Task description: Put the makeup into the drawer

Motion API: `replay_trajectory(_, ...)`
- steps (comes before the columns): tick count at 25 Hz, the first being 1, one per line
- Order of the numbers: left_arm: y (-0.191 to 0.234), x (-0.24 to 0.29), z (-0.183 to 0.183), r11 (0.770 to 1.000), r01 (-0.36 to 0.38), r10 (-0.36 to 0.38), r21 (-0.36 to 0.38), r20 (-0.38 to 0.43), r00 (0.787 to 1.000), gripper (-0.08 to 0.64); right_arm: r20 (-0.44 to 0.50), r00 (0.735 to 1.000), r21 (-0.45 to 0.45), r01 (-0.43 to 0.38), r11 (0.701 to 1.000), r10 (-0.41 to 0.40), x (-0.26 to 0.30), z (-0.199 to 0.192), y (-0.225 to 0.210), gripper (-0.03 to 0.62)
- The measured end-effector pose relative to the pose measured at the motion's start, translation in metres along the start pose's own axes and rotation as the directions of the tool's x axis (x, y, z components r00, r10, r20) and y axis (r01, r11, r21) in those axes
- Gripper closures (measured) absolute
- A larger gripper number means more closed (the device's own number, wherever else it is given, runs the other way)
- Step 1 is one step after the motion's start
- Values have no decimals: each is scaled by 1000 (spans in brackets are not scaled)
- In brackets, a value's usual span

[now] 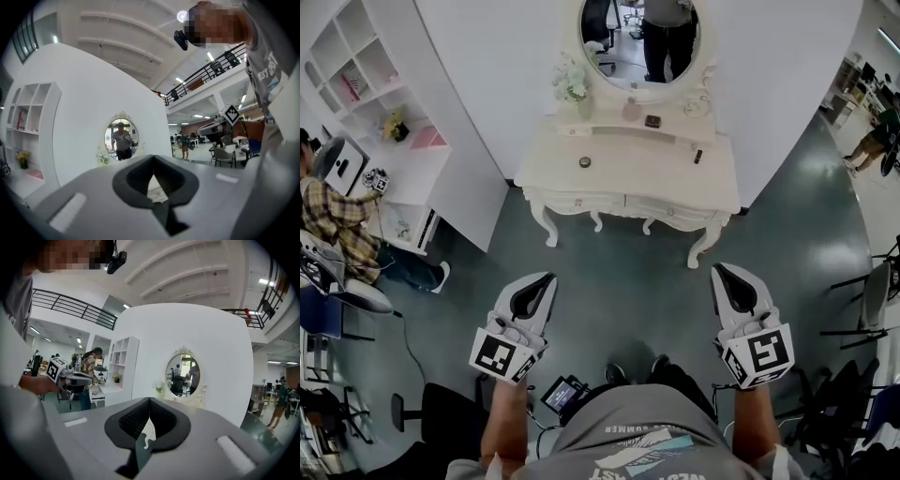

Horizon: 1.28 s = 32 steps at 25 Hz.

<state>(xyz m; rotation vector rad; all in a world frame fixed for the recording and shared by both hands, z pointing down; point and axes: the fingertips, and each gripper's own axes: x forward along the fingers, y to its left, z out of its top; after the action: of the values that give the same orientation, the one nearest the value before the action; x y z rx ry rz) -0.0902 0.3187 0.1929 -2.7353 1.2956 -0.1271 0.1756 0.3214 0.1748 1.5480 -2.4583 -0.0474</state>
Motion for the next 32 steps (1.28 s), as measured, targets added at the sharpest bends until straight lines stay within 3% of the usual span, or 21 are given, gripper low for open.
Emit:
replay_trajectory(9,46,52,-26,998,-47,45,-31,-41,998,558,-8,998,4,-55,998,55,80,-3,-27,584)
replay_trajectory(24,114,197,-47,981,-193,189,-26,-111,976,558,0,980,9,-201,980,201,239,-11,-141,583)
replay_trajectory(32,131,251,-46,971,-241,239,2,-114,964,558,12,965,2,-263,965,263,293,-12,-178,583)
